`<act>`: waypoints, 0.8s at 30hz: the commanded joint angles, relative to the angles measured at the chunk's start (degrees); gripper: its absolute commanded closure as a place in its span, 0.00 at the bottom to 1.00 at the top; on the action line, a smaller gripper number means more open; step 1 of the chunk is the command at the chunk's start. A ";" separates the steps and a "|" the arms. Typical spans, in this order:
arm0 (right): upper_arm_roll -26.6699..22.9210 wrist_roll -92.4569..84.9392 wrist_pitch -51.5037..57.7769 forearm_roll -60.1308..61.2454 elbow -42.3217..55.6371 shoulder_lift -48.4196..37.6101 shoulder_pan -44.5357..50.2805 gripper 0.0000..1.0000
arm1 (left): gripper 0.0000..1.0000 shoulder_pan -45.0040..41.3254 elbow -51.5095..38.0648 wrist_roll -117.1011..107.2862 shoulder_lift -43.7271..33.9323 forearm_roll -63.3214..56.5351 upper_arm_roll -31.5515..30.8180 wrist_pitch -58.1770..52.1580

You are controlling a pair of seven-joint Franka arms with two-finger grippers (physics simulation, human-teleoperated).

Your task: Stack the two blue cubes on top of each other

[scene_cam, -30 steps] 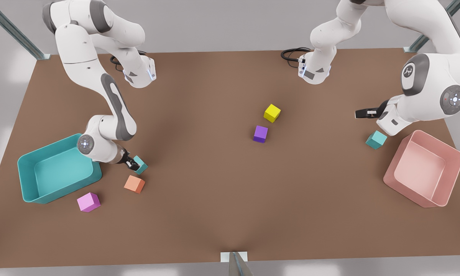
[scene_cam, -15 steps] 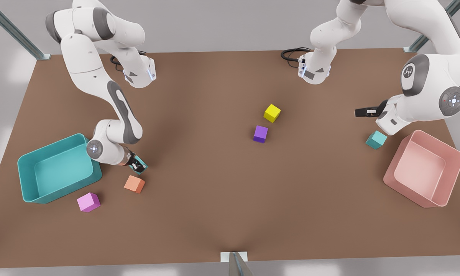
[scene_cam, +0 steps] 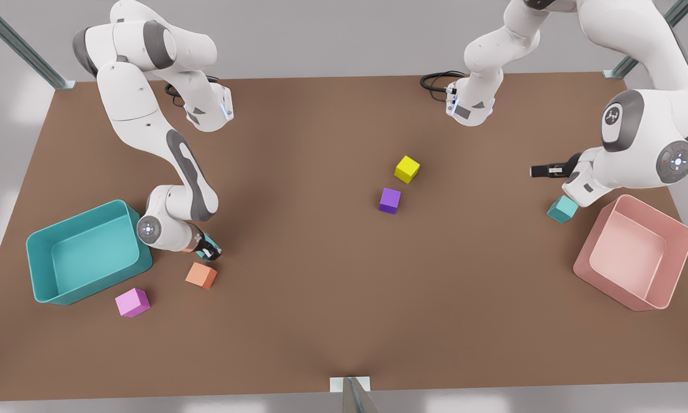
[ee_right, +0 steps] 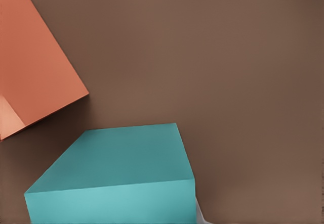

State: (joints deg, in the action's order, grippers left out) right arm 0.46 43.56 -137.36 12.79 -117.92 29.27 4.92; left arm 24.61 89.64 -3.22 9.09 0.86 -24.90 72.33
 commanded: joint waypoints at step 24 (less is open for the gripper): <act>3.93 56.46 2.89 -0.49 54.99 31.02 32.35 0.31 | 0.00 -19.69 24.62 81.27 6.73 -4.64 39.84 51.15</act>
State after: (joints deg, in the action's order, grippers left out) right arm 4.42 69.57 -134.36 14.22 -63.73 59.63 36.96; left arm 4.81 114.15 36.37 15.50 -3.85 14.85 116.00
